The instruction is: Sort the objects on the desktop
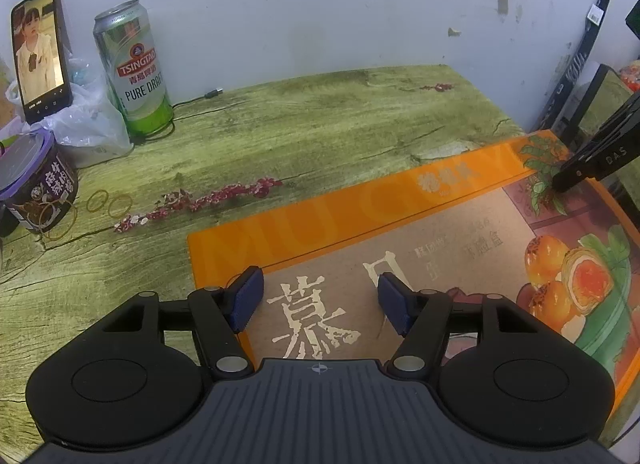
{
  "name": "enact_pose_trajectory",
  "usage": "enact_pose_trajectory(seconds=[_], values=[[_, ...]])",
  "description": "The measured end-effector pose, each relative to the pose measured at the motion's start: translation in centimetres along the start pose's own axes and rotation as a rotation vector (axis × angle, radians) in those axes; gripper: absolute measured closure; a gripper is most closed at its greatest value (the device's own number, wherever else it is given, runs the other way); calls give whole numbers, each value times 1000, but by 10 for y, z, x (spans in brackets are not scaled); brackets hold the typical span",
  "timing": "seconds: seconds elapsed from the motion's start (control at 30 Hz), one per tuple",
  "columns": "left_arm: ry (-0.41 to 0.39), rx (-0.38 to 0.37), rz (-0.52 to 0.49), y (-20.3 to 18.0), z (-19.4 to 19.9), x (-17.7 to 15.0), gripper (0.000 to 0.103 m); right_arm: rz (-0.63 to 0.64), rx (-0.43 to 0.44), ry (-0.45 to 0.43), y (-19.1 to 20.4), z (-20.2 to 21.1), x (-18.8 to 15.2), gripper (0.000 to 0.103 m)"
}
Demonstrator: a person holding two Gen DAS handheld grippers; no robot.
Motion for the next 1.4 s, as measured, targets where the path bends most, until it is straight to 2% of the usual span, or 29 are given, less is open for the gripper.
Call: enact_pose_trajectory(seconds=[0.3,0.4,0.63,0.8,1.07,1.4], values=[[-27,-18,12,5,6,6,37,-1,8,2,-1,1,1,81],[-35,-24,15,7,8,8,37,-22,38,-4,-4,6,4,81],[-60,-5,46,24,3,25,37,-67,22,-42,-14,6,23,81],[-38,-10,59,33,-12,34,38,-110,1,-48,-26,-3,37,81],[-34,-3,24,28,-22,36,36,-114,-11,-30,-31,-13,42,80],[-49,-14,62,32,-26,38,36,-126,1,-21,-33,-14,42,80]])
Point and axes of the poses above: each gripper's, at about its wrist camera, not at the fingertips, and z roughly against the way its jaws point, y to its left, x to its top, the point moved 2 cm from there along -z, roughly the way its jaws point, and after that the axes turned 7 degrees about -x, right-handed, at the moved point
